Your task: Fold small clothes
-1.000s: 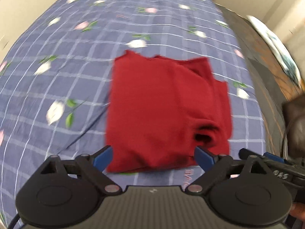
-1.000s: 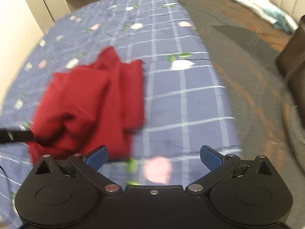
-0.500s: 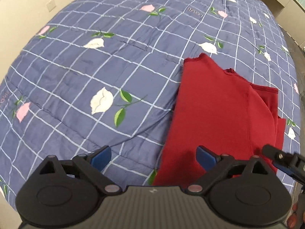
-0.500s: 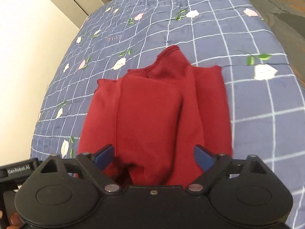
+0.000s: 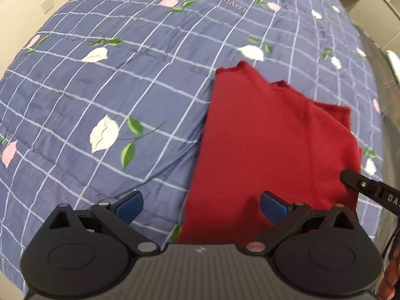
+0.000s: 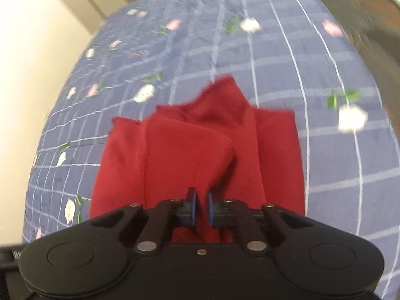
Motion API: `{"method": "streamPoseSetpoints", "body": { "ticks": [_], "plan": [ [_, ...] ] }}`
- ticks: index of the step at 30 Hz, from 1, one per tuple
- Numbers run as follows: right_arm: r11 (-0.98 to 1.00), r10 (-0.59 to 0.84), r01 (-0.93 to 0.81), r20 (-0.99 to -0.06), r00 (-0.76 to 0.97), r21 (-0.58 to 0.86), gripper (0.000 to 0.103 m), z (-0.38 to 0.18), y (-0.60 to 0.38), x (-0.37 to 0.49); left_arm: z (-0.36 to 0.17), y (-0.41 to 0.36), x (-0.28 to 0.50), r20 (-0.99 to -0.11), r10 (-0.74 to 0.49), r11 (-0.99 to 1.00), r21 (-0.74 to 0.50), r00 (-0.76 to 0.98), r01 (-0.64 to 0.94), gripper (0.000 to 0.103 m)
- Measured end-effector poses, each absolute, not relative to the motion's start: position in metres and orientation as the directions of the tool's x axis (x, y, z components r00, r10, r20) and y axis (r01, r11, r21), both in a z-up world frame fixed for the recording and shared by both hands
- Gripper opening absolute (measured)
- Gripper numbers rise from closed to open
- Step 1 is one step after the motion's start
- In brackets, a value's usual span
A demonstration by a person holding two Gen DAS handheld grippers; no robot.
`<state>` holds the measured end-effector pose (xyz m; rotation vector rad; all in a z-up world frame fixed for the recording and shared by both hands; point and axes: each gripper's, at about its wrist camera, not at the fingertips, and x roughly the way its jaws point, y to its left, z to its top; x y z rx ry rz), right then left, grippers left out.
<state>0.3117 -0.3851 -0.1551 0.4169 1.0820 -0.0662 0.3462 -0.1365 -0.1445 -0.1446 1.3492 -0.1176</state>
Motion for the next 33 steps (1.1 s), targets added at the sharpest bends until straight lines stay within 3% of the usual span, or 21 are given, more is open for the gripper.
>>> {"method": "streamPoseSetpoints", "body": {
  "ticks": [5, 9, 15, 20, 23, 28, 33],
  "plan": [
    [0.953, 0.122, 0.168, -0.827, 0.549, 0.252, 0.006, -0.122, -0.395, 0.301, -0.128, -0.14, 0.347, -0.941, -0.202, 0.979, -0.205, 0.27, 0.016, 0.102],
    [0.957, 0.053, 0.203, -0.816, 0.576, 0.205, 0.006, -0.108, -0.415, 0.288, -0.128, -0.15, 0.348, -0.944, -0.194, 0.981, -0.188, 0.268, 0.048, 0.102],
    [0.938, 0.0, 0.3, -0.868, 0.497, 0.172, 0.006, -0.139, -0.444, 0.286, -0.154, -0.167, 0.347, -0.977, -0.112, 0.992, -0.097, 0.184, 0.086, 0.102],
    [0.941, -0.005, 0.303, -0.891, 0.453, 0.149, 0.009, -0.16, -0.44, 0.289, -0.155, -0.165, 0.346, -0.979, -0.107, 0.992, -0.095, 0.175, 0.078, 0.102],
    [0.936, -0.016, 0.32, -0.89, 0.456, 0.146, 0.019, -0.159, -0.439, 0.287, -0.152, -0.164, 0.348, -0.979, -0.105, 0.992, -0.09, 0.177, 0.09, 0.102],
    [0.912, 0.004, 0.362, -0.889, 0.458, 0.191, 0.055, -0.152, -0.441, 0.275, -0.153, -0.163, 0.348, -0.979, -0.107, 0.992, -0.094, 0.174, 0.084, 0.102],
    [0.884, 0.047, 0.396, -0.891, 0.451, 0.248, 0.075, -0.149, -0.438, 0.253, -0.153, -0.164, 0.346, -0.978, -0.111, 0.992, -0.097, 0.177, 0.086, 0.102]
  ]
}}
